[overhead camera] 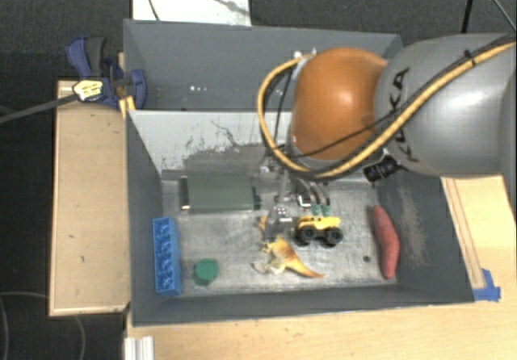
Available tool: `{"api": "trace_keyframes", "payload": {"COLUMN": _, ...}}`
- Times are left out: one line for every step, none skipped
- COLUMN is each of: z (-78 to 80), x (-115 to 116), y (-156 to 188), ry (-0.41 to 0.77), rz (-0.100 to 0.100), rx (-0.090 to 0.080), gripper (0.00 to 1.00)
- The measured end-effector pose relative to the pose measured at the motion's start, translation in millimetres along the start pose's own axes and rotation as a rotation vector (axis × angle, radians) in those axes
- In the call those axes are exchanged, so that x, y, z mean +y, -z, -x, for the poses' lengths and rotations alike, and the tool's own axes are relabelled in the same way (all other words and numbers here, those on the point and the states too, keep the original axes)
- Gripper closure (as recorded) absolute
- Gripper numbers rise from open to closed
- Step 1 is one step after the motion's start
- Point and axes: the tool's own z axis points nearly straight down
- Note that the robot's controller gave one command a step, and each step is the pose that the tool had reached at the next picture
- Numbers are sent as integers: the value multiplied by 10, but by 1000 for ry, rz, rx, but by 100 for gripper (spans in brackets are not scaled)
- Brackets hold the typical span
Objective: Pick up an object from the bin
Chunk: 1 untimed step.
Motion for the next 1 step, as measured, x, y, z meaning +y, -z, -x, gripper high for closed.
{"api": "trace_keyframes", "payload": {"z": 17, "x": -6, "y": 44, "ry": -3, "rz": 1, "rx": -8, "gripper": 0}}
